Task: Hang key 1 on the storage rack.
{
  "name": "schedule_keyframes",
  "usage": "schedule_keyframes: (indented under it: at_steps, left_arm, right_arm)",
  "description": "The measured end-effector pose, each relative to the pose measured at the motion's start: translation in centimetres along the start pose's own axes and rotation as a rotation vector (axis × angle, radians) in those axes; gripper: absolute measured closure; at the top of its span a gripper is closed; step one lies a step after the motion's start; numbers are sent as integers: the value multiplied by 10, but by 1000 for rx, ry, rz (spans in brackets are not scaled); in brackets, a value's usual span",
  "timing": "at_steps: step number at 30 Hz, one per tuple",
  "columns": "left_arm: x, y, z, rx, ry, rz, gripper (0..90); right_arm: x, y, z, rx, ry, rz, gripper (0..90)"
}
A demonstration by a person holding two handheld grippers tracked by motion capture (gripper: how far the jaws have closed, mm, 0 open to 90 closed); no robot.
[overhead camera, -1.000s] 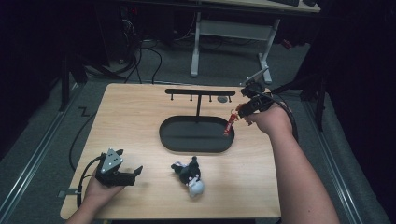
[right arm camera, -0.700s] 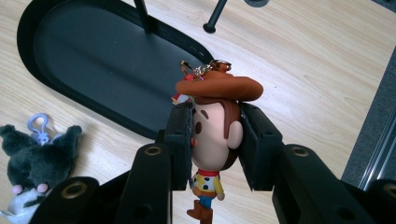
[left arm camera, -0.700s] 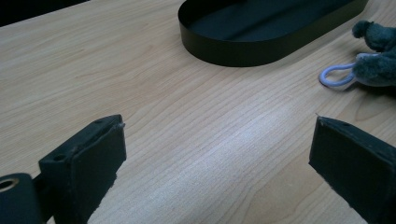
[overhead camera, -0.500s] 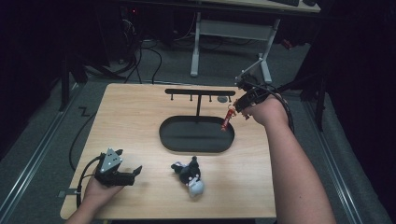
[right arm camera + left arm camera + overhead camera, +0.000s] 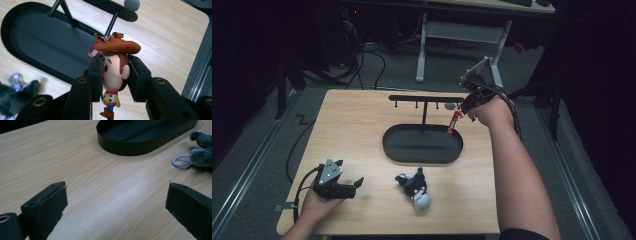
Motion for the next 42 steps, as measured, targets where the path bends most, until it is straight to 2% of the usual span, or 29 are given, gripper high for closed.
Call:
schedule_keyframes:
  at_steps: [5, 10, 23, 36, 41, 42]
  left_arm:
    - [0, 0, 0, -2, 0, 0, 43]
    - [0, 1, -1, -3, -2, 0, 43]
    - [-1, 3, 0, -6, -6, 10, 44]
    - [-1, 4, 2, -10, -9, 6, 44]
    - [0, 5, 3, -11, -7, 7, 44]
    - [0, 5, 3, -11, -7, 8, 44]
  right_arm:
    - [-2, 6, 10, -13, -12, 21, 672]
    - [-7, 10, 18, -6, -17, 40, 672]
    - [-15, 9, 47, 16, -32, 39, 670]
    - [-19, 10, 65, 41, -15, 65, 657]
    - [-21, 11, 66, 53, 19, 106, 468]
    - [-22, 12, 65, 43, 21, 111, 444]
Point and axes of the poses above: each handheld gripper's, and its own axes: z roughly forward along the jaws, x roughly out of its top, y roughly to its right, the point moved 4 cm from there along z, roughly forward along the jaws, and after that the axes turned 1 degree about z, right-handed, at the moved point
